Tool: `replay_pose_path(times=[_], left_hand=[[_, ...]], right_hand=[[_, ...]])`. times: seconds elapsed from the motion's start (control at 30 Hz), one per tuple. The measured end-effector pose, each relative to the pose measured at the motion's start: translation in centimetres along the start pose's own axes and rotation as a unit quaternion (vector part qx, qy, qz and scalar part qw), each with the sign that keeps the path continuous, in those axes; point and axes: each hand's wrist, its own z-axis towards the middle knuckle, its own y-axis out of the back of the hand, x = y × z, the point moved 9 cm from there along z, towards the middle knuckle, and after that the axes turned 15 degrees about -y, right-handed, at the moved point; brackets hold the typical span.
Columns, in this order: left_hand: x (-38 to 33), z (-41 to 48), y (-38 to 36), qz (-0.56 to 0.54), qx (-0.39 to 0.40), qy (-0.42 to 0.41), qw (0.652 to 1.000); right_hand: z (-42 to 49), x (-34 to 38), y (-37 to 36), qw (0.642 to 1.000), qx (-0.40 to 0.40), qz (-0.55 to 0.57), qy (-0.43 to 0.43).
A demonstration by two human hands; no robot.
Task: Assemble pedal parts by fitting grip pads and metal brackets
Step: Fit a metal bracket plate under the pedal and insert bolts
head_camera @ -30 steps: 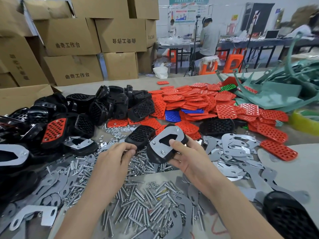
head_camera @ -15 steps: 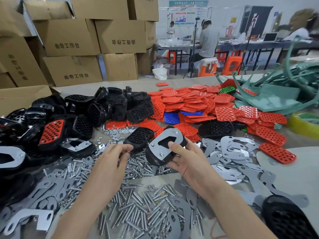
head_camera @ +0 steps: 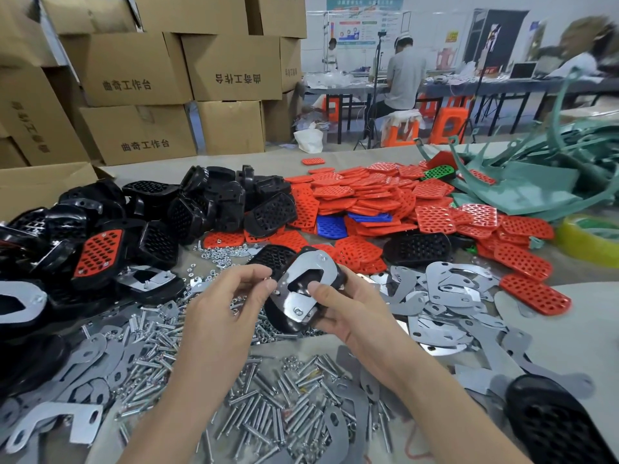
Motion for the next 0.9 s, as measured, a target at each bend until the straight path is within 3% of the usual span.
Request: replay_pose_path(times=[0.13, 0.33, 0.43, 0.9], left_hand=[[-1.8, 0.0, -0.3, 0.025, 0.0, -0.053, 0.998], [-2.1, 0.0, -0.4, 0.018, -0.02, -0.058, 0.998], [-2.5, -0.1, -0.4, 0.012, -0.037, -0.074, 0.996], [-2.1, 0.0, -0.5, -0.037, -0.061, -0.048, 0.996]], right_hand=[[-0.1, -0.4, -0.8, 1.0, 0.007, -0.025, 0.009], [-0.4, -1.0, -1.7, 0.995, -0.007, -0.095, 0.004], [-0.6, -0.8, -2.1, 0.997, 0.007, -0.074, 0.011], [-1.0, -1.2, -3.4, 0.99, 0.006, -0.14, 0.03]])
